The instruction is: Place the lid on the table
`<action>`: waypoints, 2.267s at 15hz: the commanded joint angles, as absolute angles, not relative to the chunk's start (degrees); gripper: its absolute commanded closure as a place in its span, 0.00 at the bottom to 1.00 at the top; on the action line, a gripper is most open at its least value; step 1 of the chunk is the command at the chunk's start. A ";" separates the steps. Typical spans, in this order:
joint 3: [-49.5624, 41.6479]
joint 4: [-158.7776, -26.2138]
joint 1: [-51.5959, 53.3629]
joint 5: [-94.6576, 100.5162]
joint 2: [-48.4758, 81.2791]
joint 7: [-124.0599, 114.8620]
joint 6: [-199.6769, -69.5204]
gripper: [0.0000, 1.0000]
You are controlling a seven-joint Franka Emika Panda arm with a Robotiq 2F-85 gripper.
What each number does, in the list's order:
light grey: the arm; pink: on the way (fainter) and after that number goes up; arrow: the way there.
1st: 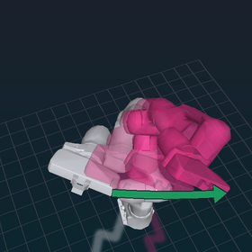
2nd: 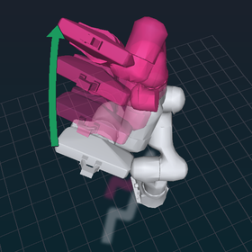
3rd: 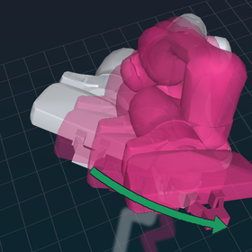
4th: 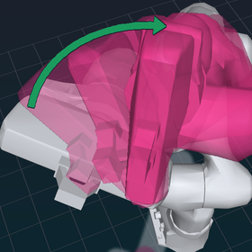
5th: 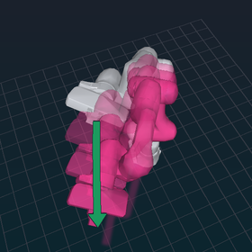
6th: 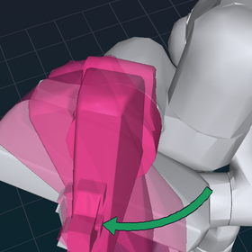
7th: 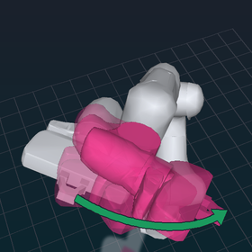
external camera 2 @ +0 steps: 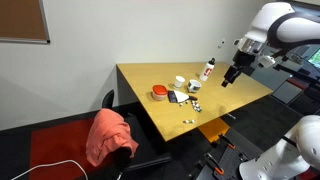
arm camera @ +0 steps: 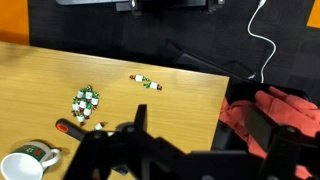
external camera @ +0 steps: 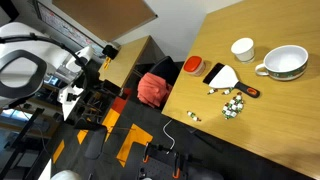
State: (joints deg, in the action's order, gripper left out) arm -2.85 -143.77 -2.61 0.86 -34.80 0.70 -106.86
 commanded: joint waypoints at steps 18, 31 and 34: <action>-2.71 -131.98 -7.39 5.86 -5.94 -13.42 -138.44 0.00; -4.54 -124.83 -6.22 -3.50 4.99 -3.40 -136.53 0.00; -4.67 -118.73 -6.48 -3.09 13.17 -2.84 -136.54 0.00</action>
State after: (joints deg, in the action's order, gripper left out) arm -4.17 -126.72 -6.70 -2.29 4.50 -4.28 -138.29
